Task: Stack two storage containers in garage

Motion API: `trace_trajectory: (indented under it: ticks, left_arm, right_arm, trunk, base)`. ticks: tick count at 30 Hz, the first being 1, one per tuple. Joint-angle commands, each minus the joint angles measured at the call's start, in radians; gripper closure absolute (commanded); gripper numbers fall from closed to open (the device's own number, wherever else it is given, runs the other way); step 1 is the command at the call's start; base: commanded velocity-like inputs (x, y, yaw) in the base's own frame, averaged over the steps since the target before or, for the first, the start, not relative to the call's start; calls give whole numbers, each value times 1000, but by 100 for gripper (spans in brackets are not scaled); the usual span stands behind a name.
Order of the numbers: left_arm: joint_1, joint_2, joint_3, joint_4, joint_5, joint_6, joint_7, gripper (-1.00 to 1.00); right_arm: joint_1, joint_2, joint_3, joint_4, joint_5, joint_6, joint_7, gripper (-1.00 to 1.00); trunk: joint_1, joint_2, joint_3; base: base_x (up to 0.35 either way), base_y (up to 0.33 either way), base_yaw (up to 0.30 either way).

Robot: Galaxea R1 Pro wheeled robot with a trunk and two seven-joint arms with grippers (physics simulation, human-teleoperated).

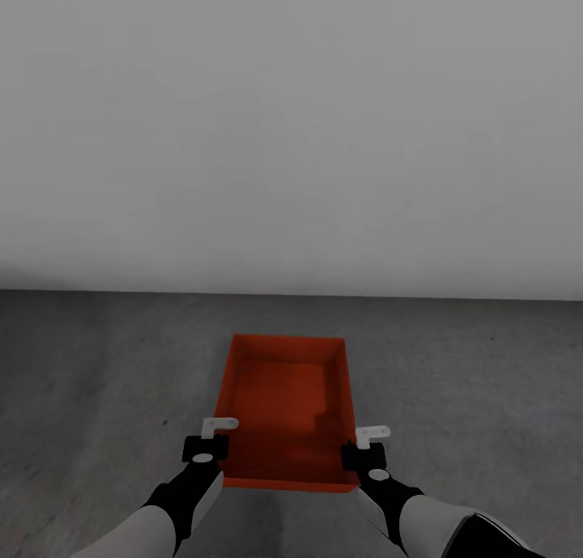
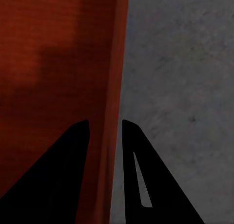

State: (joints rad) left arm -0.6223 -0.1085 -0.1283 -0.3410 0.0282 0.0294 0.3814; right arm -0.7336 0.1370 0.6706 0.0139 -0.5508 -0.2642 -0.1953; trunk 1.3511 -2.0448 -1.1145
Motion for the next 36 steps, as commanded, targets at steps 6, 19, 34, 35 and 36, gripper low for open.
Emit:
trace_trajectory:
  ticks: [6,19,34,35,36]
  left_arm:
    - [-1,-2,20,2,59,3,10,100]
    - [-1,-2,21,2,59,3,10,100]
    - [-1,-2,20,2,59,3,10,100]
    - [-1,-2,21,2,59,3,10,100]
    - [-1,-2,21,2,59,3,10,100]
  right_arm:
    - [-1,8,-23,-15,-14,-9,-6,100]
    - [-1,9,-24,-15,-20,-9,-7,100]
    - [-1,9,-23,-15,-20,-9,-7,100]
    - [-1,9,-23,-15,-19,-9,-7,100]
    - [-1,9,-23,-15,-19,-9,-6,100]
  trunk:
    - [23,-42,-20]
    - [46,-84,-38]
    - [46,-84,-42]
    - [46,-84,-42]
    - [46,-84,-42]
  base:
    - [0,0,0]
    - [0,0,0]
    - [0,0,8]
    - [0,0,144]
    - [0,0,189]
